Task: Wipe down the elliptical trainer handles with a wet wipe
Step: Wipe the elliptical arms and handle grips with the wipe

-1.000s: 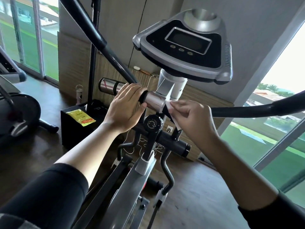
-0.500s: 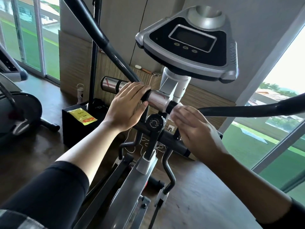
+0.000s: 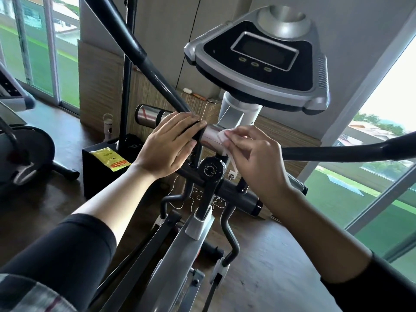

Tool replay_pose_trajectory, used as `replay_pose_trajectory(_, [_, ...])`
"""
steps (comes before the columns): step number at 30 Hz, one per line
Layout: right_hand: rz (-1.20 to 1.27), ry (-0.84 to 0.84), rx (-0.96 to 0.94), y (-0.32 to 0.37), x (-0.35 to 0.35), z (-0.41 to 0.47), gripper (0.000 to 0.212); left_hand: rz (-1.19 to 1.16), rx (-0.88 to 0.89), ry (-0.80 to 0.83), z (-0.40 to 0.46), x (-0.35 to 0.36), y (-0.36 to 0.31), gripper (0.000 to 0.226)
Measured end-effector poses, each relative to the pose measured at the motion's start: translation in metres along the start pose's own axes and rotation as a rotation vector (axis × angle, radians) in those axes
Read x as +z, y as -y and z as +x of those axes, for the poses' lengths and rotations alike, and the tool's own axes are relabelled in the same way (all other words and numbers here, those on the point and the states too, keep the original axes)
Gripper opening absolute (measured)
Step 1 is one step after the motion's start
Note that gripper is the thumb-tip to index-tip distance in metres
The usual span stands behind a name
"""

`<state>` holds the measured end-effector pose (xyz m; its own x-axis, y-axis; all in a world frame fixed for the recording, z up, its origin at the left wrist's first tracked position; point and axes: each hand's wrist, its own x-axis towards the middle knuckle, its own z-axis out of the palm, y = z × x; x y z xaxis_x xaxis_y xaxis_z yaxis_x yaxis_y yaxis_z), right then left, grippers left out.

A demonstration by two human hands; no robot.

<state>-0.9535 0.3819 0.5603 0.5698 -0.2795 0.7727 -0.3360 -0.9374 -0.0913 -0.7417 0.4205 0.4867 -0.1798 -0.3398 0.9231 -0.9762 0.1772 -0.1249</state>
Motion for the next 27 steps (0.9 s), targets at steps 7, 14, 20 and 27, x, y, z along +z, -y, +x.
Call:
replay_pose_trajectory(7, [-0.006,0.048,0.199,0.001,-0.001,0.027,0.019,-0.004,-0.021,-0.040,-0.001,0.005,-0.001,0.039])
replay_pose_trajectory(14, [-0.038,0.040,0.166,0.010,0.003,0.025,0.023,-0.006,-0.035,-0.084,-0.001,0.006,-0.004,0.038])
replay_pose_trajectory(20, [-0.078,0.083,0.143,0.010,0.003,0.027,0.025,0.013,-0.025,-0.102,-0.001,0.010,-0.003,0.038])
replay_pose_trajectory(27, [-0.009,0.126,0.144,0.012,0.010,0.035,0.024,0.030,-0.020,-0.108,-0.002,0.009,-0.002,0.038])
